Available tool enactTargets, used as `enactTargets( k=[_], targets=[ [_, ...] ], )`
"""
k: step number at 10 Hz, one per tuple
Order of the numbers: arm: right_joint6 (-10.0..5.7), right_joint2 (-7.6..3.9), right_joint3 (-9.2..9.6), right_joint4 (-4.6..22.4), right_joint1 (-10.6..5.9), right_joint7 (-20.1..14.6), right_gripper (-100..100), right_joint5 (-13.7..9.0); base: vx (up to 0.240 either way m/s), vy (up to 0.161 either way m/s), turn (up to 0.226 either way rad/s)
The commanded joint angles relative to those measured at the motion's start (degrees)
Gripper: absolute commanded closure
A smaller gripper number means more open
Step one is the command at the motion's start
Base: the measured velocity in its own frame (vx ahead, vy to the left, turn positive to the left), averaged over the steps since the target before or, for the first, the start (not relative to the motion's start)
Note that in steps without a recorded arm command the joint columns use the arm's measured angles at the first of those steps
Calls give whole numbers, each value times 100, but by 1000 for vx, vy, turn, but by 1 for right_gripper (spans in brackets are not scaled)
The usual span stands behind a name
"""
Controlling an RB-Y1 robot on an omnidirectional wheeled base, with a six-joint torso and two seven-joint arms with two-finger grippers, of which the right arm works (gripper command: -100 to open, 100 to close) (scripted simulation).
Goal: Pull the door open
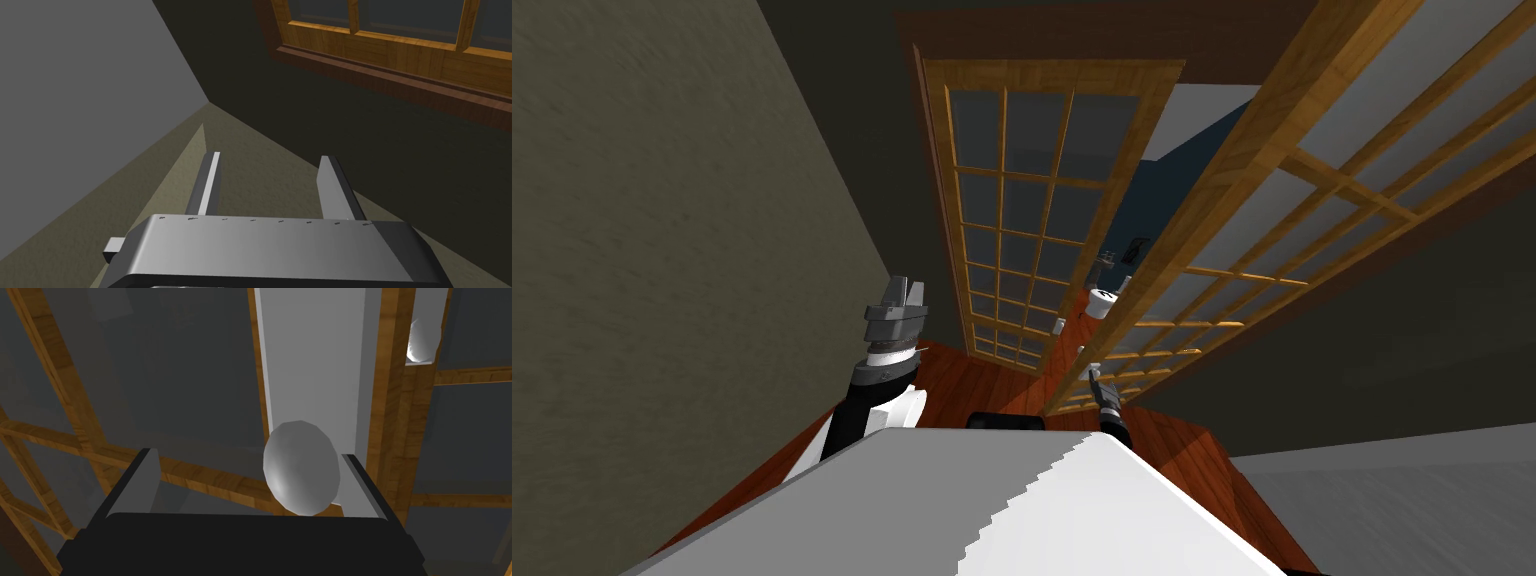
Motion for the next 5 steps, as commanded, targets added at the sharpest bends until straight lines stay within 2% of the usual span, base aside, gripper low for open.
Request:
enactTargets(
  k=[1,5],
  targets=[
    [207,-120,-111,-99,170,-113,100,-80,-66,-11,-15],
    [207,-120,-111,-166,170,-113,100,-80,-9,4,-11]
  ],
)
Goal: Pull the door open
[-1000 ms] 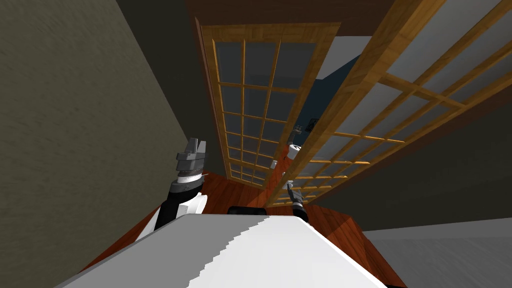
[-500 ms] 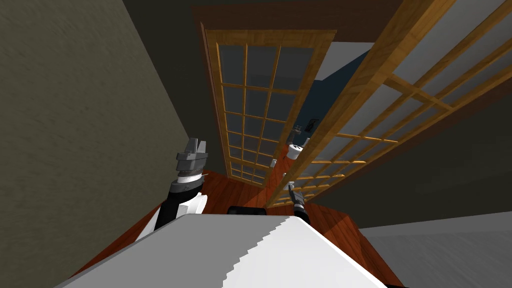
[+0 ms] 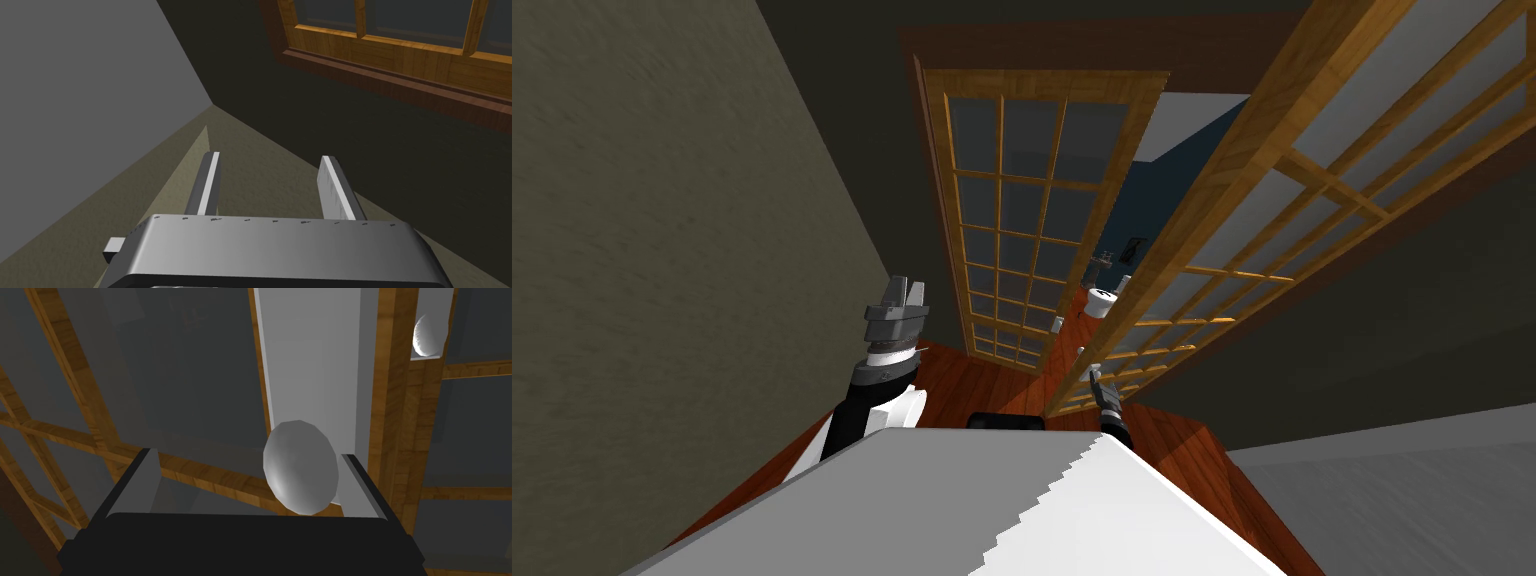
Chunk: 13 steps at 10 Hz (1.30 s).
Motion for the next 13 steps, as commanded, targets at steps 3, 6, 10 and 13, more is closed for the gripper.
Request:
enactTargets(
  k=[3,6,10,13],
  targets=[
    [-104,-261,-181,406,-98,50,100,-96,7,5,4],
    [-97,-289,-173,437,-42,-113,100,-163,-44,-9,2],
    [-97,-289,-173,437,-42,-113,100,-163,-4,4,-7],
    [-94,-303,-169,310,-15,-195,100,-196,-23,-5,4]
  ],
)
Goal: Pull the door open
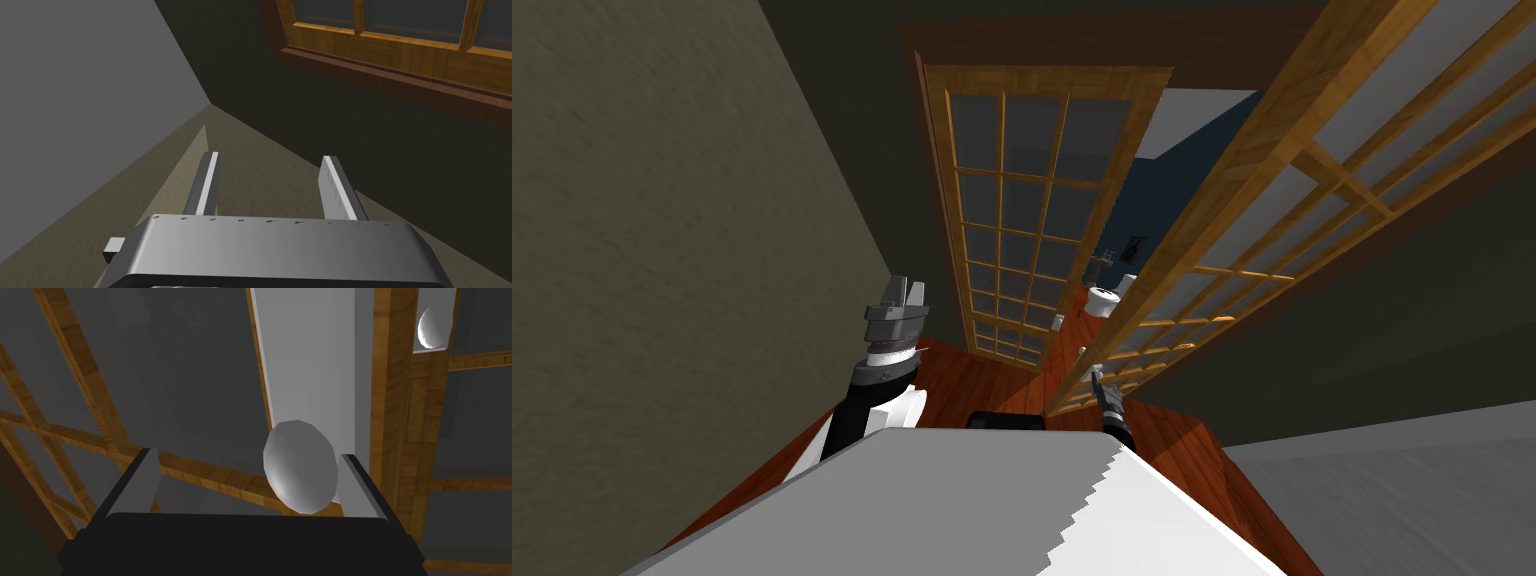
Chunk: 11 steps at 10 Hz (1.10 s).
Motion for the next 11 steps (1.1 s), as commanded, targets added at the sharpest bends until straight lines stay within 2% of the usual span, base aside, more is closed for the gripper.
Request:
enactTargets(
  k=[1,2,3,4,7,8,9,11],
  targets=[
    [-17,-245,-179,286,-45,10,100,-96,-3,5,20],
    [-17,-245,-179,400,-45,10,100,-96,11,-3,-17],
    [-17,-245,-179,316,-45,10,100,-96,12,-1,-22],
    [-17,-245,-179,400,-45,10,100,-96,6,-14,17],
    [-17,-245,-179,400,-45,10,100,-96,-5,5,0],
    [211,-27,-26,87,11,-75,100,-167,-38,40,-21],
    [361,-29,-53,114,-20,-78,100,-299,-57,46,-64],
    [375,-29,-53,114,-20,-78,100,-299,-31,11,-15]
  ],
)
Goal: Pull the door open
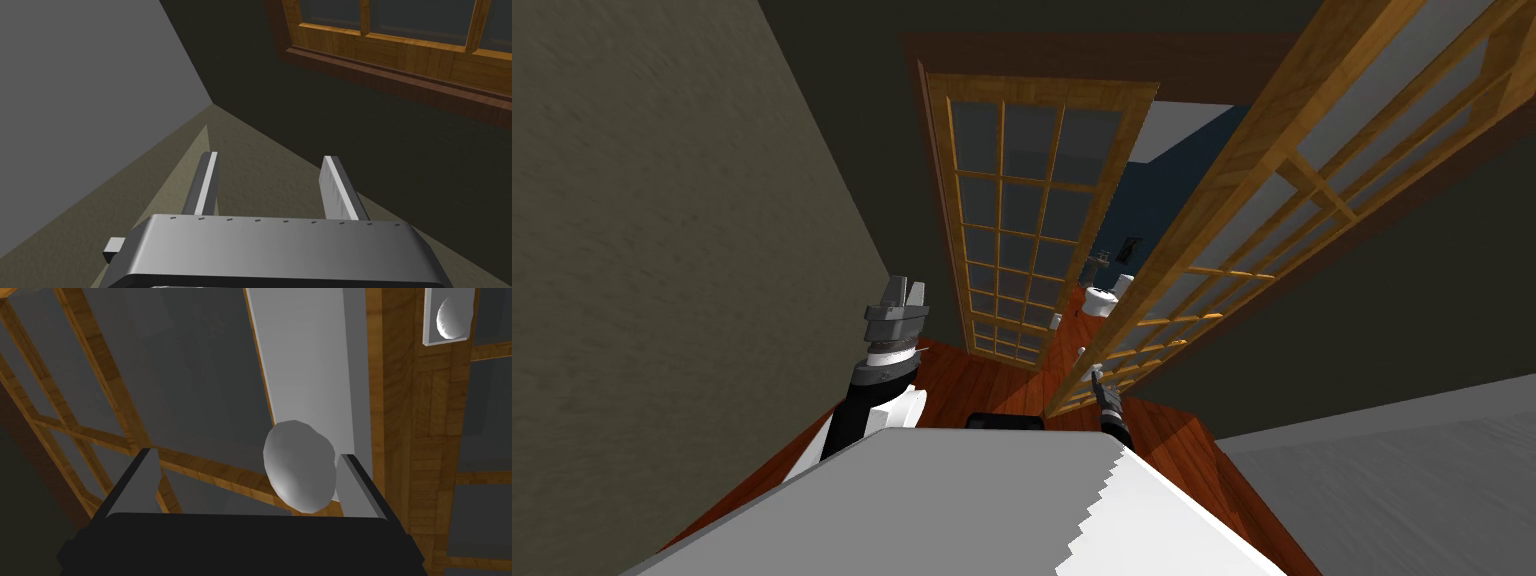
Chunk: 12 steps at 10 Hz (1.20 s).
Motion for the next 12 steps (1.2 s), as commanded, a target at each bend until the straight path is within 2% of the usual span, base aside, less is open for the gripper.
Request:
enactTargets(
  k=[1,2,3,4,6,9,10,12],
  targets=[
    [284,-77,-126,143,3,12,100,-181,-23,-15,-54],
    [284,-77,-126,143,3,12,100,-181,-24,11,-10],
    [421,-79,-160,176,-35,9,100,-347,-32,15,-52],
    [378,-79,-160,176,-35,9,100,-347,-34,16,-73],
    [496,-79,-160,176,-35,9,100,-347,-6,-3,0],
    [459,-79,-160,176,-35,9,100,-347,3,-3,-2],
    [496,-79,-160,57,-35,9,100,-347,-4,7,-6],
    [496,-79,-160,126,-35,9,100,-347,1,8,-5]
  ],
)
